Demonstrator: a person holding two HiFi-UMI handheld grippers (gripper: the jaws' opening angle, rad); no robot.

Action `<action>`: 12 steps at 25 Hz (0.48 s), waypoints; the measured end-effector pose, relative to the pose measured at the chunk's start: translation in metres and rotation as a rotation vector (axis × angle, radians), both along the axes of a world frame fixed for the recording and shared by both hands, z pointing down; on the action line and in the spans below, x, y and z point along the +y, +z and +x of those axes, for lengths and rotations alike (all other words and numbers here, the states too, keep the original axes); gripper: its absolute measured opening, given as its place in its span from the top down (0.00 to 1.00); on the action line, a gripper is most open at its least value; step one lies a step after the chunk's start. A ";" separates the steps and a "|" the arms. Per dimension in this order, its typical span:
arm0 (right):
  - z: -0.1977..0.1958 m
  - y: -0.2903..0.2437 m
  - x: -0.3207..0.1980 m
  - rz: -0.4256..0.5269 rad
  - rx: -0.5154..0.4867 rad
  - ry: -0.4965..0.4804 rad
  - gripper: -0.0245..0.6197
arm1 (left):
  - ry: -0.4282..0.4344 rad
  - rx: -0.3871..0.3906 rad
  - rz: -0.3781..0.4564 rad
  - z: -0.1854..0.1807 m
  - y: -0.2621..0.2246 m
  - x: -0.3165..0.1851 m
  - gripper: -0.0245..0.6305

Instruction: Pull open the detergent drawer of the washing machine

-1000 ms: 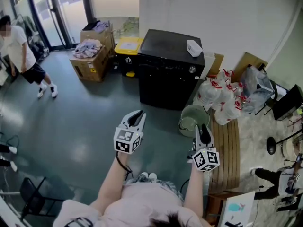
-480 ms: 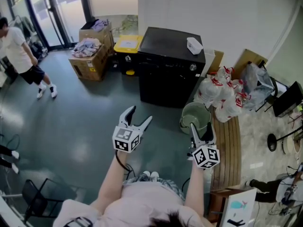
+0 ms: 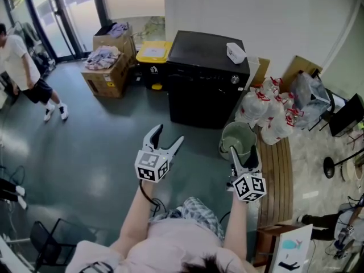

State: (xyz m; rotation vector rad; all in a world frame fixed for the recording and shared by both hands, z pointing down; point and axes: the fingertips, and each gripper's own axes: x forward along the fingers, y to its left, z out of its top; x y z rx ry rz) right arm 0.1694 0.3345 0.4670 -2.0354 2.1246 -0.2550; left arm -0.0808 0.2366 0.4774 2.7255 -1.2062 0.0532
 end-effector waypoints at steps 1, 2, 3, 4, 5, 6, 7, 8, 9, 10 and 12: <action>-0.001 0.001 -0.002 0.000 0.001 0.001 0.28 | -0.004 0.006 0.001 -0.001 -0.001 -0.004 0.42; -0.002 0.001 -0.005 0.000 0.001 0.001 0.28 | -0.007 0.007 0.004 -0.002 -0.002 -0.008 0.42; -0.002 0.001 -0.008 0.001 0.001 0.000 0.28 | -0.010 0.006 0.009 -0.003 -0.004 -0.013 0.42; -0.002 0.001 -0.012 0.001 0.000 0.001 0.28 | -0.011 0.003 0.012 -0.003 -0.005 -0.017 0.42; -0.002 0.001 -0.016 0.001 -0.003 0.002 0.28 | -0.010 -0.001 0.013 -0.002 -0.005 -0.020 0.42; -0.001 0.001 -0.020 0.002 -0.005 0.003 0.28 | -0.008 -0.006 0.014 -0.002 -0.004 -0.024 0.42; -0.001 0.001 -0.025 0.004 -0.007 0.003 0.28 | -0.008 -0.013 0.015 -0.002 -0.003 -0.027 0.42; 0.000 0.001 -0.031 0.006 -0.006 0.001 0.28 | -0.008 -0.018 0.016 -0.001 -0.002 -0.032 0.42; 0.000 0.001 -0.038 0.008 -0.005 -0.003 0.28 | -0.008 -0.022 0.017 0.000 -0.001 -0.038 0.42; 0.001 0.002 -0.045 0.009 -0.003 -0.006 0.28 | -0.008 -0.025 0.017 0.001 0.001 -0.045 0.42; 0.004 0.005 -0.059 0.011 -0.005 -0.009 0.28 | -0.009 -0.029 0.016 0.004 0.005 -0.059 0.42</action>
